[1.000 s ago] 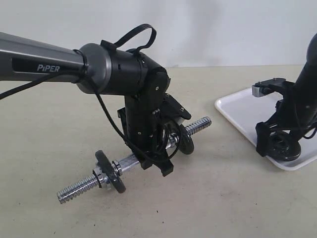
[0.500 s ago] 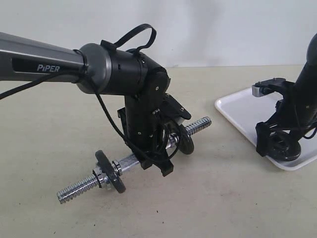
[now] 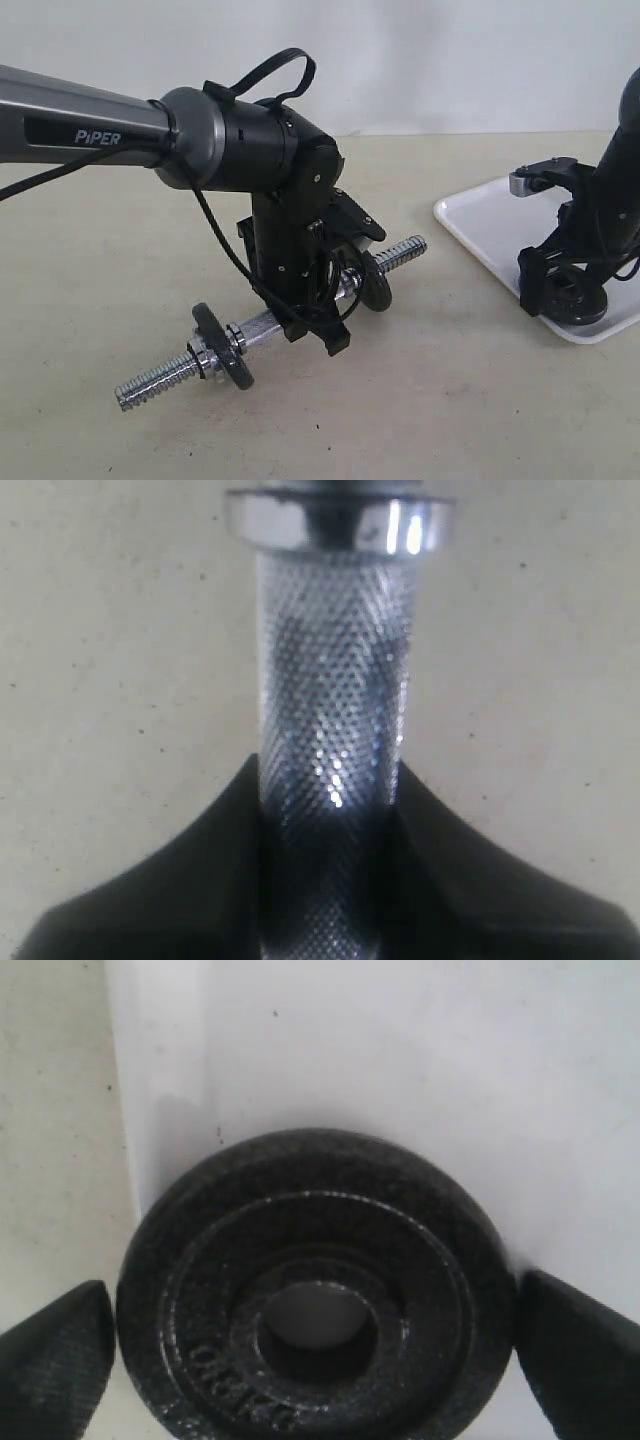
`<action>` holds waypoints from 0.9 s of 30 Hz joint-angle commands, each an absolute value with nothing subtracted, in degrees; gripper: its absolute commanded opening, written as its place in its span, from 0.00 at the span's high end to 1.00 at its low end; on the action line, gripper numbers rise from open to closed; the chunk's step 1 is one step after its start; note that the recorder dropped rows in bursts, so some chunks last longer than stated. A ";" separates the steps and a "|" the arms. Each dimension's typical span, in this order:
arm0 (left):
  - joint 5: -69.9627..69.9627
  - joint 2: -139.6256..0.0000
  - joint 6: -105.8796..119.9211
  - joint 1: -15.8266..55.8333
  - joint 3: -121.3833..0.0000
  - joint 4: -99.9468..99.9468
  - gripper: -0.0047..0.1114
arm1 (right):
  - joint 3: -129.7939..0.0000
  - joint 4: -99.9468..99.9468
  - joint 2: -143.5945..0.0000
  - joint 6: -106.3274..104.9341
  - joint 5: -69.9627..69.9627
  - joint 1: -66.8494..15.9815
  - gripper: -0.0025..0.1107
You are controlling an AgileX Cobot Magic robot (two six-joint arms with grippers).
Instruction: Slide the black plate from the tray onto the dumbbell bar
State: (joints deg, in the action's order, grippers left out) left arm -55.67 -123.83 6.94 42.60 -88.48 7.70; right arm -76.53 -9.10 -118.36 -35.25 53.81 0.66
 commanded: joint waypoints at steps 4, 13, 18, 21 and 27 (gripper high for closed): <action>-55.30 -120.73 7.20 42.69 -89.33 8.57 0.92 | -76.70 -8.44 -118.55 -35.28 53.98 0.65 0.28; -55.30 -120.73 7.20 42.69 -89.33 8.70 0.92 | -76.70 -8.56 -118.55 -35.03 53.98 0.65 0.95; -55.30 -120.73 7.20 42.69 -89.33 8.70 0.92 | -76.70 -9.92 -118.55 -34.80 53.98 0.65 0.94; -55.30 -120.73 7.20 42.69 -89.33 8.70 0.92 | -76.70 -9.92 -118.55 -34.24 53.98 0.65 0.94; -55.30 -120.73 7.20 42.69 -89.33 8.70 0.92 | -76.70 -9.92 -118.55 -33.82 55.37 0.65 0.94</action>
